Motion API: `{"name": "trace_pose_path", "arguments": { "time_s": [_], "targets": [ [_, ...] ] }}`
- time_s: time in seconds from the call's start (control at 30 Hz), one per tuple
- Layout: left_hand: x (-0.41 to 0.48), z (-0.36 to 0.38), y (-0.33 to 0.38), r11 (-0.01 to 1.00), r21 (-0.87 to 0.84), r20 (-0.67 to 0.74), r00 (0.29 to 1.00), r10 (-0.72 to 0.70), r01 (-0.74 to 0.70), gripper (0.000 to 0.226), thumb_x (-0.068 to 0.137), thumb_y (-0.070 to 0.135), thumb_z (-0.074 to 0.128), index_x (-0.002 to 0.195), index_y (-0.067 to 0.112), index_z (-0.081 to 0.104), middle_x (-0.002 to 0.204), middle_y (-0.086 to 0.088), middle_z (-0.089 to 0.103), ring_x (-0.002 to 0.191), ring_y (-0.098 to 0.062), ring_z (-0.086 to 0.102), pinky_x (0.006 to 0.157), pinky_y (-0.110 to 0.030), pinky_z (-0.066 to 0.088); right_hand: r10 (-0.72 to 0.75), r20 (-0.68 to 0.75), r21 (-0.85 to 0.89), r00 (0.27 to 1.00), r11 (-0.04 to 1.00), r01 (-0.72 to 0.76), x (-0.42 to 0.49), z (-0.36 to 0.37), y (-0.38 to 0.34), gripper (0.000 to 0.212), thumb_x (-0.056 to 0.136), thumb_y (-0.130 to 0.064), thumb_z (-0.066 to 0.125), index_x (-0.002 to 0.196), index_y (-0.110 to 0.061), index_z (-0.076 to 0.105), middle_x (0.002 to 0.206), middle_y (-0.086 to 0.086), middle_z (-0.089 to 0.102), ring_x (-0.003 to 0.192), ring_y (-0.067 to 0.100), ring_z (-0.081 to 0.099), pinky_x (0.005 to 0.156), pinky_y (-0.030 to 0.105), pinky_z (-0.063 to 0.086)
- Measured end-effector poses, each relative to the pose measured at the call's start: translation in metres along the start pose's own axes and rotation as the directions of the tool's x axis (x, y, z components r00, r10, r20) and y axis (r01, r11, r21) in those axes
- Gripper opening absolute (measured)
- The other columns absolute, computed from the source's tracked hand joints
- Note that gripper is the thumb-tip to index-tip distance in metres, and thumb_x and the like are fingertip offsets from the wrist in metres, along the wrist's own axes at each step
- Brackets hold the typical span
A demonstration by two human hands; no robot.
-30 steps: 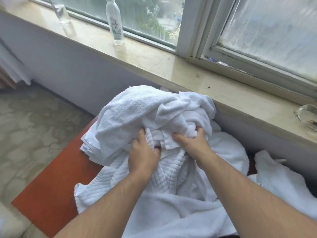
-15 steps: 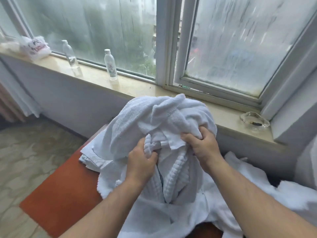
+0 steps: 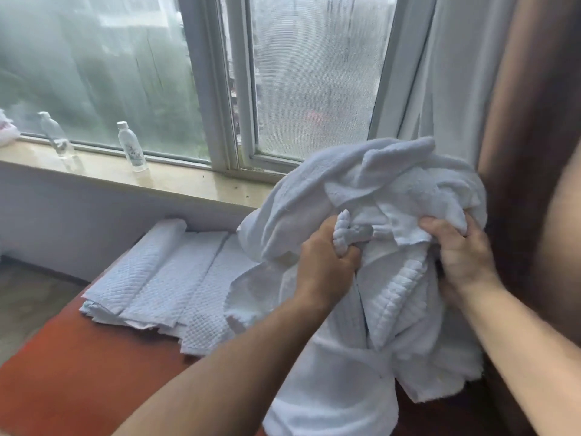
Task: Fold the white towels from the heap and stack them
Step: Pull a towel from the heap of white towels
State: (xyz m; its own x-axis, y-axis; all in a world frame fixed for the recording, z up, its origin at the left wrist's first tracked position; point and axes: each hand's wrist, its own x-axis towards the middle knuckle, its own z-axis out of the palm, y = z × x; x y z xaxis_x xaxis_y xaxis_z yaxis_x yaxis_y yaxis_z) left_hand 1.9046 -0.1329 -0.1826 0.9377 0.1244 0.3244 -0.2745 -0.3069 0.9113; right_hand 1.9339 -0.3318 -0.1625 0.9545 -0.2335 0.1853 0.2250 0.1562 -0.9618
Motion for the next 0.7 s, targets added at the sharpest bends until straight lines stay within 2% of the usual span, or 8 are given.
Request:
{"name": "trace_pose_path", "arguments": {
  "time_s": [0.17, 0.27, 0.33, 0.4, 0.47, 0.53, 0.6, 0.7],
  "targets": [
    [-0.002, 0.05, -0.022, 0.995, -0.07, 0.065, 0.996, -0.061, 0.065, 0.038, 0.076, 0.03, 0.061, 0.111, 0.044, 0.061, 0.088, 0.023, 0.068, 0.081, 0.005, 0.064, 0.066, -0.006, 0.045, 0.029, -0.072, -0.099, 0.997, 0.994, -0.036, 0.005, -0.046, 0.019, 0.038, 0.069, -0.033, 0.08, 0.105, -0.024, 0.075, 0.104, 0.004, 0.077, 0.096, 0.023, 0.075, 0.075, 0.035, 0.062],
    [0.0, 0.065, -0.066, 0.986, 0.0, 0.165, 0.972, -0.165, 0.167, 0.042, 0.08, 0.023, 0.063, 0.116, 0.045, 0.059, 0.088, 0.025, 0.067, 0.087, 0.006, 0.063, 0.068, -0.008, 0.044, 0.152, -0.133, -0.329, 0.979, 0.925, -0.189, 0.008, -0.06, 0.057, 0.038, 0.065, -0.047, 0.082, 0.098, -0.029, 0.074, 0.102, -0.002, 0.077, 0.097, 0.022, 0.072, 0.084, 0.041, 0.061],
    [0.005, 0.065, -0.098, 0.975, 0.126, 0.269, 0.94, -0.209, 0.181, 0.042, 0.085, 0.029, 0.068, 0.124, 0.037, 0.058, 0.093, 0.038, 0.061, 0.096, 0.011, 0.059, 0.073, -0.003, 0.038, 0.331, -0.178, -0.52, 0.927, 0.768, -0.375, 0.008, -0.063, 0.085, 0.048, 0.074, -0.051, 0.079, 0.113, -0.025, 0.069, 0.114, 0.001, 0.072, 0.099, 0.024, 0.067, 0.088, 0.044, 0.057],
    [0.012, 0.059, -0.131, 0.946, 0.244, 0.408, 0.862, -0.3, 0.213, 0.053, 0.084, 0.045, 0.071, 0.133, 0.032, 0.054, 0.113, 0.039, 0.059, 0.111, 0.009, 0.055, 0.087, -0.001, 0.034, 0.53, -0.275, -0.634, 0.802, 0.527, -0.566, 0.006, -0.063, 0.109, 0.079, 0.083, -0.053, 0.074, 0.143, -0.01, 0.047, 0.133, 0.01, 0.061, 0.096, 0.026, 0.06, 0.077, 0.032, 0.05],
    [0.018, 0.05, -0.159, 0.888, 0.341, 0.48, 0.755, -0.446, 0.307, 0.071, 0.083, 0.053, 0.072, 0.146, 0.034, 0.044, 0.139, 0.018, 0.055, 0.129, -0.011, 0.051, 0.107, -0.024, 0.039, 0.572, -0.384, -0.71, 0.725, 0.32, -0.628, 0.006, -0.063, 0.127, 0.099, 0.088, -0.057, 0.068, 0.155, -0.001, 0.021, 0.15, 0.02, 0.045, 0.118, 0.035, 0.054, 0.081, 0.03, 0.037],
    [0.024, 0.046, -0.176, 0.845, 0.423, 0.443, 0.738, -0.509, 0.328, 0.075, 0.077, 0.063, 0.068, 0.144, 0.037, 0.045, 0.139, 0.007, 0.055, 0.13, -0.023, 0.049, 0.108, -0.042, 0.042, 0.433, -0.419, -0.799, 0.798, 0.241, -0.551, 0.006, -0.06, 0.139, 0.098, 0.088, -0.062, 0.061, 0.153, -0.003, 0.016, 0.155, 0.025, 0.033, 0.138, 0.041, 0.039, 0.097, 0.04, 0.035],
    [0.028, 0.046, -0.182, 0.82, 0.501, 0.404, 0.763, -0.504, 0.276, 0.088, 0.066, 0.079, 0.062, 0.142, 0.038, 0.044, 0.142, 0.002, 0.049, 0.134, -0.029, 0.04, 0.112, -0.048, 0.037, 0.268, -0.345, -0.857, 0.9, 0.3, -0.418, 0.007, -0.051, 0.15, 0.095, 0.084, -0.068, 0.055, 0.15, -0.013, 0.015, 0.157, 0.027, 0.024, 0.142, 0.045, 0.029, 0.109, 0.051, 0.033],
    [0.036, 0.044, -0.196, 0.89, 0.432, 0.604, 0.686, -0.405, 0.144, 0.119, 0.059, 0.087, 0.069, 0.156, 0.041, 0.018, 0.165, 0.008, 0.014, 0.153, -0.023, 0.01, 0.122, -0.05, 0.023, 0.277, -0.201, -0.904, 0.94, 0.318, -0.287, 0.006, -0.032, 0.162, 0.108, 0.075, -0.084, 0.053, 0.153, -0.039, -0.006, 0.163, 0.024, 0.002, 0.149, 0.044, 0.009, 0.118, 0.057, 0.023]
  ]
}}
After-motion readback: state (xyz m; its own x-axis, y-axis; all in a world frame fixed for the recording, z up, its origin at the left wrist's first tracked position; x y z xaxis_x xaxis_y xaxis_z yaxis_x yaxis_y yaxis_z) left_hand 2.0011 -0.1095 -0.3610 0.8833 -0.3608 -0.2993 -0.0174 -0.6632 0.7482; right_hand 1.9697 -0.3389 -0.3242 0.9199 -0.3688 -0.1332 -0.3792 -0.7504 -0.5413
